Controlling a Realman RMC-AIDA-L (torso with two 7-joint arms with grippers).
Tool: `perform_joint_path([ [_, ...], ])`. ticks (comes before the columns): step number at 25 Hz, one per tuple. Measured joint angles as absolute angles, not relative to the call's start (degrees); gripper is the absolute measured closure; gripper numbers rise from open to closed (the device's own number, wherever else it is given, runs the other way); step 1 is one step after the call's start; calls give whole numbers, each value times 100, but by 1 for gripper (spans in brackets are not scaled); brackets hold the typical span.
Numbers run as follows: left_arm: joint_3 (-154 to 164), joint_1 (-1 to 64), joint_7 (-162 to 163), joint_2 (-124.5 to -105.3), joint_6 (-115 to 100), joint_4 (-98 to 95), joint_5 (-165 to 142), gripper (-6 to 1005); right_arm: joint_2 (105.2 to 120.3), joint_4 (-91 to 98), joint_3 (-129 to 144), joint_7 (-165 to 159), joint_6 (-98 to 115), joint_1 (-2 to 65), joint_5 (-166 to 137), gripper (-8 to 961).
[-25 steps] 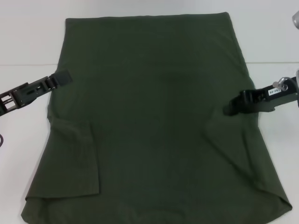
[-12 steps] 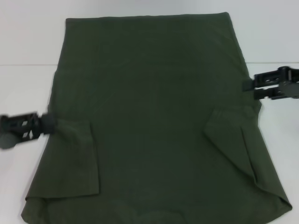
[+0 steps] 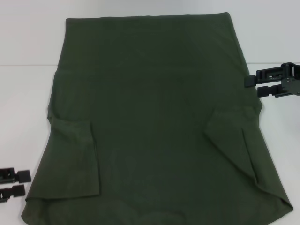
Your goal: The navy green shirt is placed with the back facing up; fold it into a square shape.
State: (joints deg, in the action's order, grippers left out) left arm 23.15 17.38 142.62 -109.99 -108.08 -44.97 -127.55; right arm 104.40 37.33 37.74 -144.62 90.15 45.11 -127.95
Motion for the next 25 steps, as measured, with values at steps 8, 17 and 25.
perform_joint_path([
  [8,2229,1651,14289,-11103,-10374,-4518,-13463,419,10431,3736,3779,-14450,9000,4475,-12795,189],
  [17,2265,1690,14198,-11122,-10149,-4443,-13649,414,10437,3736,3779,-14441,9029,4439,-12791,198],
  [25,2221,1761,14325,-11177,-9937,-4429,-13960,321,10446,3735,3764,-14440,9015,4447,-12763,206],
])
